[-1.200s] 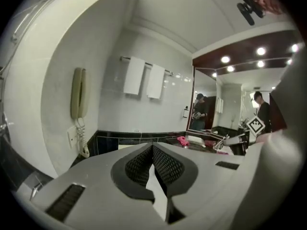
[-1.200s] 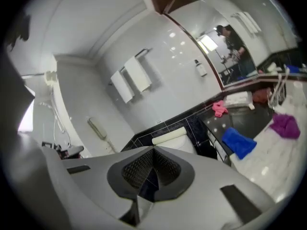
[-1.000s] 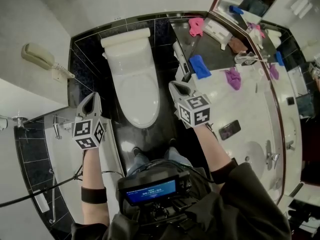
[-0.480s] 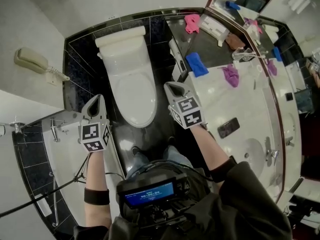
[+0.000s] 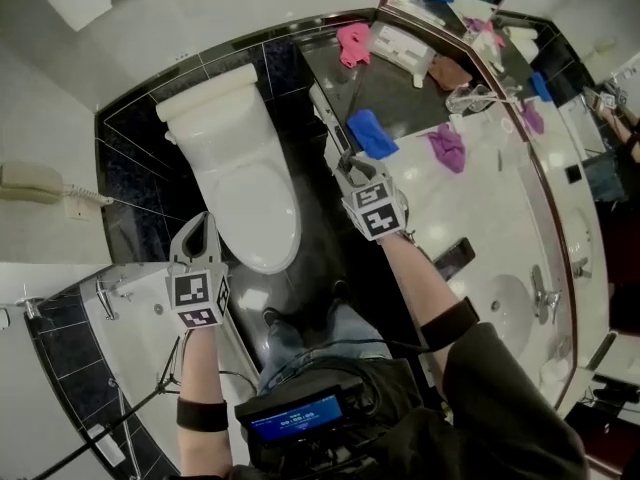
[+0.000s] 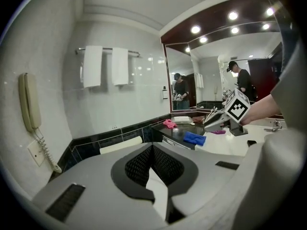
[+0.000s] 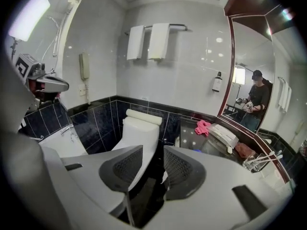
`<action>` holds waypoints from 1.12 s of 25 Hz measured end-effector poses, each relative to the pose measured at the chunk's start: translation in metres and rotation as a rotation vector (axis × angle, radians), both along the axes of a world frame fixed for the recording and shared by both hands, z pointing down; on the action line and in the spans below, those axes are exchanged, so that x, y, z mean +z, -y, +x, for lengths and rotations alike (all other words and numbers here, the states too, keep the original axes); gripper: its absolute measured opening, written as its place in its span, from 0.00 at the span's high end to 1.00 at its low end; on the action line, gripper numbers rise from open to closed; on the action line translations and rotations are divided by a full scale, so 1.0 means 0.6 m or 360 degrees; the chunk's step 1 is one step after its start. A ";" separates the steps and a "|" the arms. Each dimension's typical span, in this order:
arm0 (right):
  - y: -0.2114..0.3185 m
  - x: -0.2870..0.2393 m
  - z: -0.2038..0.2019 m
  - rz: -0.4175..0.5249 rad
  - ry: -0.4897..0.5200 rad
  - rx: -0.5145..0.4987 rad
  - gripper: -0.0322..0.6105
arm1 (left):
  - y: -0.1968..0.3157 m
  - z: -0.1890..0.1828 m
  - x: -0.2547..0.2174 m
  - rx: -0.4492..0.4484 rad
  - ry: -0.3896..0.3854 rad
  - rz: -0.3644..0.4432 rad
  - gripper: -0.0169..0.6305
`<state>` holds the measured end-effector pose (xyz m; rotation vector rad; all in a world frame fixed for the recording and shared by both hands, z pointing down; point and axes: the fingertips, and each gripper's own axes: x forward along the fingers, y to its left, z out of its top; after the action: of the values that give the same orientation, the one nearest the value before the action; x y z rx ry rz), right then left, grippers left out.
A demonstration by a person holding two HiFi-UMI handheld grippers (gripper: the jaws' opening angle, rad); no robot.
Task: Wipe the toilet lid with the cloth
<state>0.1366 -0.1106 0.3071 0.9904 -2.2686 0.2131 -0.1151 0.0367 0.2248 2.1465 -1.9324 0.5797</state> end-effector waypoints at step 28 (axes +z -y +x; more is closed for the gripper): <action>0.312 0.309 0.156 -0.0334 -0.0512 -0.0080 0.62 | 0.197 0.198 0.149 0.0174 0.0068 -0.0200 0.97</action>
<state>0.2304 -0.2977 0.4927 0.7947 -1.9318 0.2458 0.0035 -0.0817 0.3141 2.1874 -1.7573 0.7510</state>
